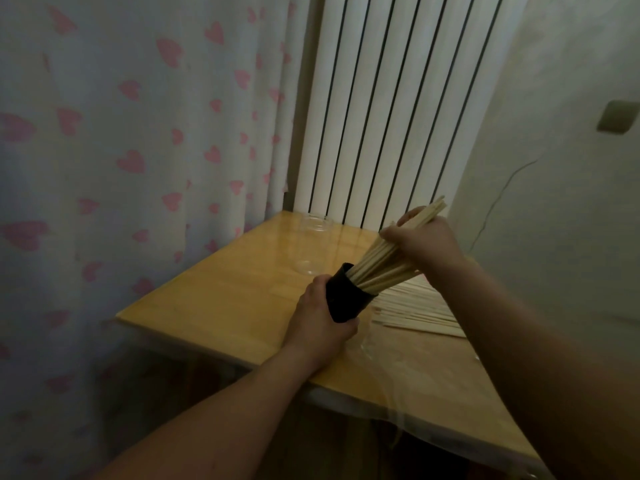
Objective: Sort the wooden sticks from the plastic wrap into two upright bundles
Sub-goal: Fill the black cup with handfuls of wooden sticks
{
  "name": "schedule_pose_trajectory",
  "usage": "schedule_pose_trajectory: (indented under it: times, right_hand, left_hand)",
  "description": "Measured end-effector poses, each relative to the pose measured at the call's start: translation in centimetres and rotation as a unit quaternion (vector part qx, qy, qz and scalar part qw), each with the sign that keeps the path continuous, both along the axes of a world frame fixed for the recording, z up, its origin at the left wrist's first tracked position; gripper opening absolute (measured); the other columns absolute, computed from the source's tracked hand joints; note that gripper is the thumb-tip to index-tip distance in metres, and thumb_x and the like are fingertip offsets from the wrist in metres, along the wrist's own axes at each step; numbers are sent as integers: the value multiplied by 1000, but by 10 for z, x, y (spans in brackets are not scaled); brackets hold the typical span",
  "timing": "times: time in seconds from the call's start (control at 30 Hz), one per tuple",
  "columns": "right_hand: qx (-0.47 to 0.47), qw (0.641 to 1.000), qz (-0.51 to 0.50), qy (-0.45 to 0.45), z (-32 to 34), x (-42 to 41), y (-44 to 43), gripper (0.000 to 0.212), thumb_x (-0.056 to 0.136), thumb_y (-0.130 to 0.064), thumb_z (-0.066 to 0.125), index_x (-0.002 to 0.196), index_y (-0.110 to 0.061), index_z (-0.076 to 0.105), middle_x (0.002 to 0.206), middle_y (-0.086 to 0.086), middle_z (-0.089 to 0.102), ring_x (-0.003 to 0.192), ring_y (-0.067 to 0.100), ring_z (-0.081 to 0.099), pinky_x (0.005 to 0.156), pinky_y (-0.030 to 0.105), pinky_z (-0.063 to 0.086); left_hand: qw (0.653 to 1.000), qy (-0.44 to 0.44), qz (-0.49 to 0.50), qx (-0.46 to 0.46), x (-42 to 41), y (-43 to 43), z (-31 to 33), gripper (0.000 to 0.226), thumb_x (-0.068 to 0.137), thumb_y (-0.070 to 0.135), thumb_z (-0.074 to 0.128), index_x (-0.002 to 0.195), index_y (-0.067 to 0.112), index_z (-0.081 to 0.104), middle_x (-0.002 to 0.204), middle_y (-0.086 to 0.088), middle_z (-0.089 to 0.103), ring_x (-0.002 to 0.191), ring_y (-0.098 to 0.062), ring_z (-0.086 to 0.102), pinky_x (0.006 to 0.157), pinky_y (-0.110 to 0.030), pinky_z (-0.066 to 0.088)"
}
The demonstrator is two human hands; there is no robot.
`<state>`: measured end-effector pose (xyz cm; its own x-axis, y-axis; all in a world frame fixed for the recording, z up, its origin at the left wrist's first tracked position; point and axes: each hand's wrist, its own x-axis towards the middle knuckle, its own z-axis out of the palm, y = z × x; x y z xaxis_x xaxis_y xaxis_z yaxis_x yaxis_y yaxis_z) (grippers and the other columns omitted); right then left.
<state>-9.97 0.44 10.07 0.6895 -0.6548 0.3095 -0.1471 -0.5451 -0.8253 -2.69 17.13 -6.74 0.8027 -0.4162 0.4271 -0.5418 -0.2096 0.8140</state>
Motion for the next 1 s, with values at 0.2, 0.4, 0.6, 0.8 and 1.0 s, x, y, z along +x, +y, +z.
schedule_pose_trajectory:
  times: [0.2,0.4,0.6,0.8,1.0]
  right_hand:
    - [87,993,4,-78,6,-10,7,62,87,-63,73,133,-26,53,121,1,60,106,27,67,92,57,61]
    - [-7,997,70,-45,-2,-17,17,51,110,-56,35,119,-22,72,110,5,67,101,26,66,91,49,59]
    - [-110,987,117,-28,-4,-18,11,70,92,-79,55,131,-22,65,124,5,60,108,19,64,84,36,57]
    - [-55,984,122,-119,-12,-24,15,67,90,-79,50,120,-20,64,112,2,66,102,17,65,82,34,51]
    - [62,989,109,-78,-57,-31,7,119,74,-78,71,167,-26,19,162,8,45,146,26,47,114,43,39]
  left_hand:
    - [1000,-1,-1,-6,2,-1,-1,80,71,44,85,138,41,40,128,14,56,117,-12,58,96,-44,59]
    - [1000,-3,1,-5,1,-1,0,82,73,42,85,141,38,39,130,13,53,117,-11,56,96,-42,58]
    - [1000,7,4,-6,1,-1,0,85,70,44,84,142,37,38,129,12,53,116,-12,56,97,-43,57]
    - [1000,27,5,-11,1,-1,1,84,70,46,83,138,40,36,129,12,54,116,-13,57,97,-45,57]
    - [999,30,10,-16,2,-2,1,81,74,44,84,138,38,35,129,11,54,115,-15,57,96,-43,56]
